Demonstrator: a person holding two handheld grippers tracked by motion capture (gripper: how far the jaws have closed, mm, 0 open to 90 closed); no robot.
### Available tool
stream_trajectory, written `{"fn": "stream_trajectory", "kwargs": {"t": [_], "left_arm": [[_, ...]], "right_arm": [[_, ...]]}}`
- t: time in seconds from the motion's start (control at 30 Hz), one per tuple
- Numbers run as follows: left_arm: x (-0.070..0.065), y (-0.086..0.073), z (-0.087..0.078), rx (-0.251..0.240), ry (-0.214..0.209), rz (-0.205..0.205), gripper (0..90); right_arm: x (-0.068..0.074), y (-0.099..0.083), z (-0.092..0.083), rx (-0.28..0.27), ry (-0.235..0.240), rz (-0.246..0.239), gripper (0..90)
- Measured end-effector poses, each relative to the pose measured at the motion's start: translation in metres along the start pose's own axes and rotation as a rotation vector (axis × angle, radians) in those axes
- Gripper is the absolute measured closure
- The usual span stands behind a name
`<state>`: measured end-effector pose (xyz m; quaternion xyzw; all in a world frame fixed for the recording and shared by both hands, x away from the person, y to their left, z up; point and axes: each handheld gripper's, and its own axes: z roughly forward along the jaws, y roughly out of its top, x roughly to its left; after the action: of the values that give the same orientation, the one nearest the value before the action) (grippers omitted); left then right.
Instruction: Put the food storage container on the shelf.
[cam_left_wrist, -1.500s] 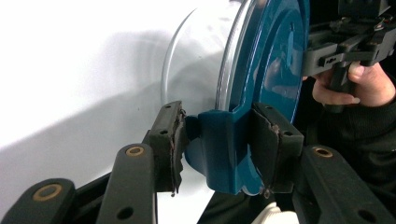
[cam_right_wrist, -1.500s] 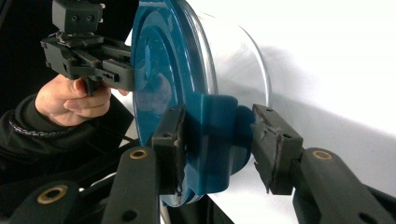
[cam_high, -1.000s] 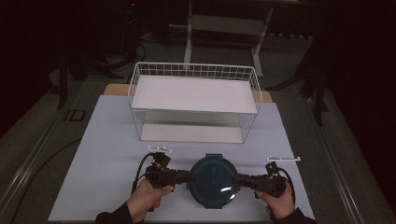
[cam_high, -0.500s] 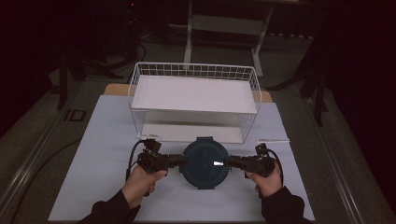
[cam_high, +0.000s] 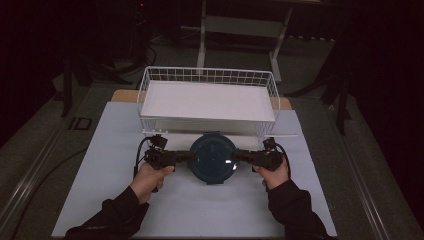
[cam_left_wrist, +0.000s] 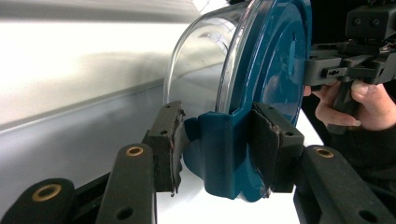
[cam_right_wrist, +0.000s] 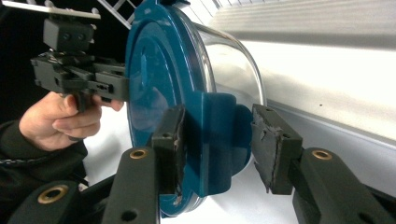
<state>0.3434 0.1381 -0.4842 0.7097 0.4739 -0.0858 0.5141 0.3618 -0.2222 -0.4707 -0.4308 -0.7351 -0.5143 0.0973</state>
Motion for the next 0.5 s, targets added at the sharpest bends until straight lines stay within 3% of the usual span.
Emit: {"fn": "stream_trajectory", "kwargs": {"t": [0.17,0.37,0.43,0.47,0.5], "left_arm": [[0.013,0.005,0.004,0.004,0.013,-0.028,55.7],[0.020,0.013,0.011,0.012,0.042,-0.020,55.5],[0.022,0.014,0.015,0.008,0.030,-0.043,55.4],[0.025,0.015,0.016,0.008,0.040,-0.018,55.4],[0.027,0.015,0.018,0.002,0.044,-0.022,55.2]], "right_arm": [[-0.009,0.003,0.015,0.007,-0.015,0.004,56.7],[-0.022,0.006,0.023,-0.002,-0.026,0.026,56.4],[-0.024,0.007,0.025,-0.005,-0.032,0.030,56.4],[-0.025,0.008,0.025,-0.003,-0.033,0.032,56.4],[-0.026,0.008,0.025,-0.002,-0.040,0.031,56.4]]}}
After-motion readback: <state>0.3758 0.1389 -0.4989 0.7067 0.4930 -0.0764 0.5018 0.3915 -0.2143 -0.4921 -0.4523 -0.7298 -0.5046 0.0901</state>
